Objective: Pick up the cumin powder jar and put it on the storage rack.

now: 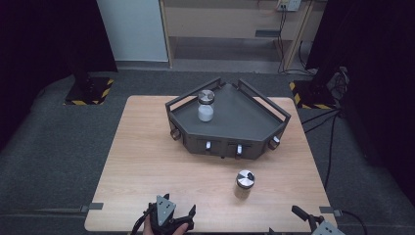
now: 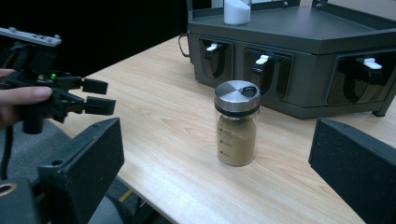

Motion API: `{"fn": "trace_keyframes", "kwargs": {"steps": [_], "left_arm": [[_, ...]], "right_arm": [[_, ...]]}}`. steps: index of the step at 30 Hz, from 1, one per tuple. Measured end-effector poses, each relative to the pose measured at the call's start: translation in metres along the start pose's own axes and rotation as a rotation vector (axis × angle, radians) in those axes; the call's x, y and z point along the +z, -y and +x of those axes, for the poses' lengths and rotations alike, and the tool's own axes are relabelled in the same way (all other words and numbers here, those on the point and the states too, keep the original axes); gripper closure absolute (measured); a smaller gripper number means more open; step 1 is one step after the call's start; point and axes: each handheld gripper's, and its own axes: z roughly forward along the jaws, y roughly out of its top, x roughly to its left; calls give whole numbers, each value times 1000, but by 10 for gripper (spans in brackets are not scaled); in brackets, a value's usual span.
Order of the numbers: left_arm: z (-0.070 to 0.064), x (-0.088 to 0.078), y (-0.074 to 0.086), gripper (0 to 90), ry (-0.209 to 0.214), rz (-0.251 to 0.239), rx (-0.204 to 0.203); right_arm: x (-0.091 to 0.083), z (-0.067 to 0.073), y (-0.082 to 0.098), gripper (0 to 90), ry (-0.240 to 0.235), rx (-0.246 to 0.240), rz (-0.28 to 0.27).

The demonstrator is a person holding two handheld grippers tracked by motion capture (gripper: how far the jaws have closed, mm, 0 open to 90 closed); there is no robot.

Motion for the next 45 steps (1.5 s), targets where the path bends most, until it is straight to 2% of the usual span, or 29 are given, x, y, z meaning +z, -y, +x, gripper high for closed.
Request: {"fn": "trace_keyframes", "kwargs": {"steps": [13,14,15,19,28,45], "left_arm": [[0,1,1,40,3,4,0],[0,1,0,40,3,4,0],[0,1,0,40,3,3,0],[0,1,1,40,4,6,-1],[-1,1,1,40,4,4,-1],[0,1,1,40,6,6,-1]], "right_arm": [[51,-14,-9,37,7,-28,81],[59,-16,-9,37,9,-31,95],[59,-16,-9,37,9,-31,95],[78,-18,-8,37,5,-43,120],[121,-23,1,41,27,-34,162],[161,-29,13,50,37,-30,198]]}}
